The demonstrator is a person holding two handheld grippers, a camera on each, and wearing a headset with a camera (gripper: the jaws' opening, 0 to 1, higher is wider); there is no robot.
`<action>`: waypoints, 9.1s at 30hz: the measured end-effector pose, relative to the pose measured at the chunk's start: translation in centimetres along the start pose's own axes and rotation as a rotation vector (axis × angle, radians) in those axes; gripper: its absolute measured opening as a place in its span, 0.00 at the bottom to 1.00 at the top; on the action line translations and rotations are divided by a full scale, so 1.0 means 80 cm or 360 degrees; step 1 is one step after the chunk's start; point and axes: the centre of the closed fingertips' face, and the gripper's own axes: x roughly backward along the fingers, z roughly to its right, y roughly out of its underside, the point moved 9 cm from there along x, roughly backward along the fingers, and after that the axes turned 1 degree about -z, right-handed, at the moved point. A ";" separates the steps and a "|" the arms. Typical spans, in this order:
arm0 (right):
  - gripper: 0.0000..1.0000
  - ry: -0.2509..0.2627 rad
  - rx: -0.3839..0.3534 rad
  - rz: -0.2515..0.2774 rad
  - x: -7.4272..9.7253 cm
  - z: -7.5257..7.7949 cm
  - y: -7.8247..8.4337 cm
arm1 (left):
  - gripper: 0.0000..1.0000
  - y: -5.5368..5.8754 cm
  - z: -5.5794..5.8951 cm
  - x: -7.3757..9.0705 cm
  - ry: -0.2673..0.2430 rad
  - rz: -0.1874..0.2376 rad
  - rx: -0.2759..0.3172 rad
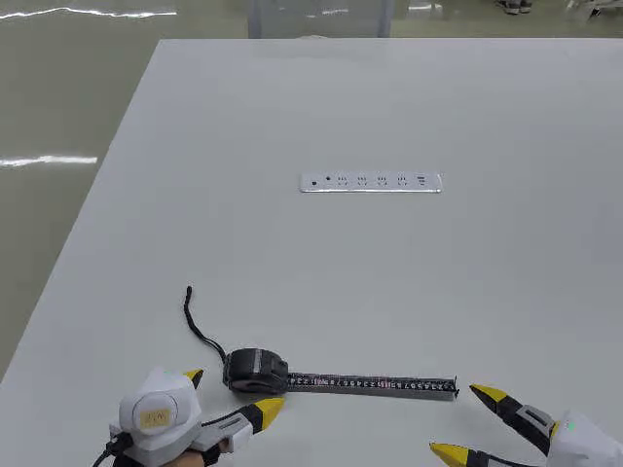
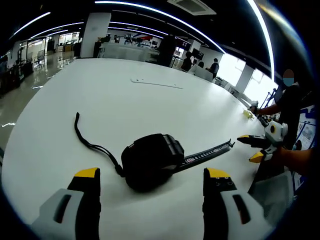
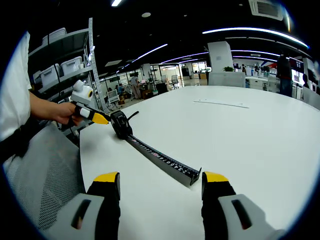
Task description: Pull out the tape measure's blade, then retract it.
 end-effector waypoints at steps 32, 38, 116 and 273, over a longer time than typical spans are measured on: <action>0.64 -0.0053 0.0020 -0.0036 -0.017 0.023 -0.002 | 0.84 -0.008 0.007 -0.031 -0.0132 -0.0018 0.0201; 0.63 -0.0071 0.0016 -0.0042 -0.021 0.027 -0.001 | 0.83 -0.007 0.004 -0.036 -0.0155 -0.0025 0.0220; 0.47 -0.0177 0.0100 -0.0073 -0.037 0.052 0.002 | 0.66 -0.014 0.013 -0.061 -0.0244 -0.0111 0.0258; 0.12 -0.0571 0.0265 0.0030 -0.168 -0.002 -0.027 | 0.64 -0.013 0.014 -0.060 -0.0255 -0.0109 0.0248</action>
